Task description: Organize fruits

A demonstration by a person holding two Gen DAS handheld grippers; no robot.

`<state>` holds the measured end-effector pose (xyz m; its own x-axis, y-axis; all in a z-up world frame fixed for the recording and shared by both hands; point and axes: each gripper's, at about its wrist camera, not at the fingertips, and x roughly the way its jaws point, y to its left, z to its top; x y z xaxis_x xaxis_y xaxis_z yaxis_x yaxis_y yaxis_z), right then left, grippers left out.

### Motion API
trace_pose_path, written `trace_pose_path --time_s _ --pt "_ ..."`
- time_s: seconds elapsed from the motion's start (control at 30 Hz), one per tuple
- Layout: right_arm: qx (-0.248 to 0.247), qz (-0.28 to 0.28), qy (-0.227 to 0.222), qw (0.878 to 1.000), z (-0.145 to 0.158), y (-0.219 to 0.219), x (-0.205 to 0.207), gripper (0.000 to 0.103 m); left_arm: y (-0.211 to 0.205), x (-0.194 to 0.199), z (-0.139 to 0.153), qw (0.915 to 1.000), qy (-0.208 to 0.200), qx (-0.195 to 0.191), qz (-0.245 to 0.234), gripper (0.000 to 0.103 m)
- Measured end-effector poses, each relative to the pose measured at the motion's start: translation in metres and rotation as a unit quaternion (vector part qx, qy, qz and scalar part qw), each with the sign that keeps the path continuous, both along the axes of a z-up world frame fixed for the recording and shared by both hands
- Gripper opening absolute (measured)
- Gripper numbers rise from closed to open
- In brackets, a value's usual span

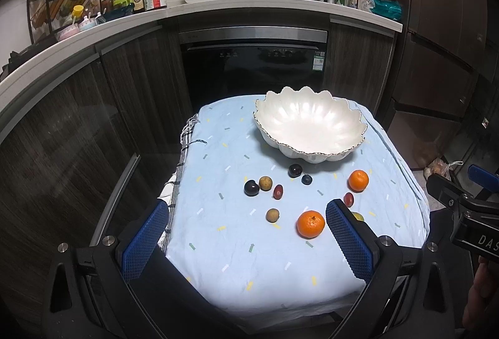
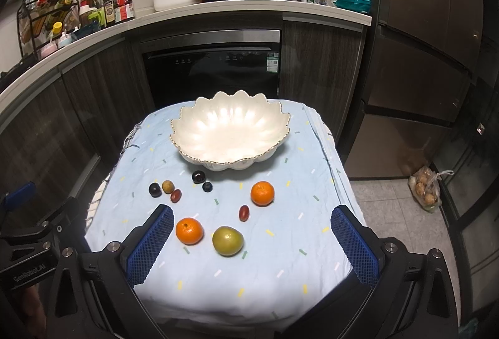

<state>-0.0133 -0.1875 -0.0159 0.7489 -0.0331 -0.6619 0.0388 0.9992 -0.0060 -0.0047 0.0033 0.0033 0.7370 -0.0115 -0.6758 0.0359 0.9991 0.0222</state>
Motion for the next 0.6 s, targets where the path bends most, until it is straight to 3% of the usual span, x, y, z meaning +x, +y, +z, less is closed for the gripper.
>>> trace_pose_path --time_s 0.6 --pt "0.002 -0.002 0.003 1.0 -0.0036 0.0005 -0.0004 0.103 -0.0006 0.0003 -0.0035 1.0 0.003 0.002 -0.002 0.103"
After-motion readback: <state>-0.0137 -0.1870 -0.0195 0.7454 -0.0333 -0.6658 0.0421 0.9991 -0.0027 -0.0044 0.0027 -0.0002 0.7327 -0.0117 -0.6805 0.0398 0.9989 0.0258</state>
